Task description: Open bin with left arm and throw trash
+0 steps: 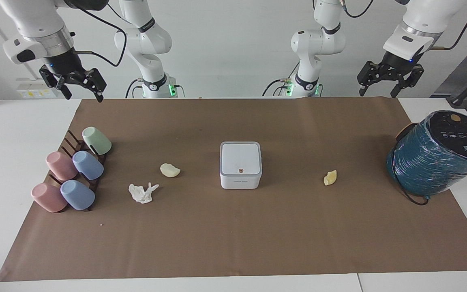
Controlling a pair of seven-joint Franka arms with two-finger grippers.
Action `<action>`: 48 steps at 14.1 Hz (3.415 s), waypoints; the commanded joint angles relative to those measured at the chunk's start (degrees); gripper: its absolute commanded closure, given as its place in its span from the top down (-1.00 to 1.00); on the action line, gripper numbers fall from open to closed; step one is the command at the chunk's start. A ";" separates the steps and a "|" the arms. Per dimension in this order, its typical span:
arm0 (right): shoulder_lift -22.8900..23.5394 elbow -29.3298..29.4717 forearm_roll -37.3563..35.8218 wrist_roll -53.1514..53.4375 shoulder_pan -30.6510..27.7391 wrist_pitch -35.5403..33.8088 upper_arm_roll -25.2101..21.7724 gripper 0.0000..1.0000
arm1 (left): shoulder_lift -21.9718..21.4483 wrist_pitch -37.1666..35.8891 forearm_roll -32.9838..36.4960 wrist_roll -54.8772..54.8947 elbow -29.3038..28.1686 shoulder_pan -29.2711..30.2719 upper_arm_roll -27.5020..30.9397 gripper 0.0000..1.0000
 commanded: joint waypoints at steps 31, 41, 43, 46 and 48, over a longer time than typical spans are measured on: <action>-1.82 -1.80 -0.22 -0.91 -0.53 0.06 0.78 1.00 | 14.71 42.13 0.71 -20.12 -10.98 -26.77 -0.82 -1.00; -1.91 -1.88 -0.22 -0.91 -0.53 0.06 0.78 1.00 | 22.36 53.31 0.36 -22.32 -10.81 -29.41 -0.82 -1.00; -1.91 -1.88 -0.22 -0.91 -0.53 0.06 0.78 1.00 | 23.06 54.01 0.36 -22.41 -10.90 -30.03 -0.82 -1.00; -1.91 -1.88 -0.22 -0.91 -0.53 0.06 0.78 1.00 | 24.21 55.07 0.36 -23.12 -11.07 -30.91 -0.82 -1.00; -1.91 -1.88 -0.22 -0.91 -0.53 0.15 0.78 1.00 | 24.21 55.16 0.36 -23.12 -12.21 -31.26 -0.82 -1.00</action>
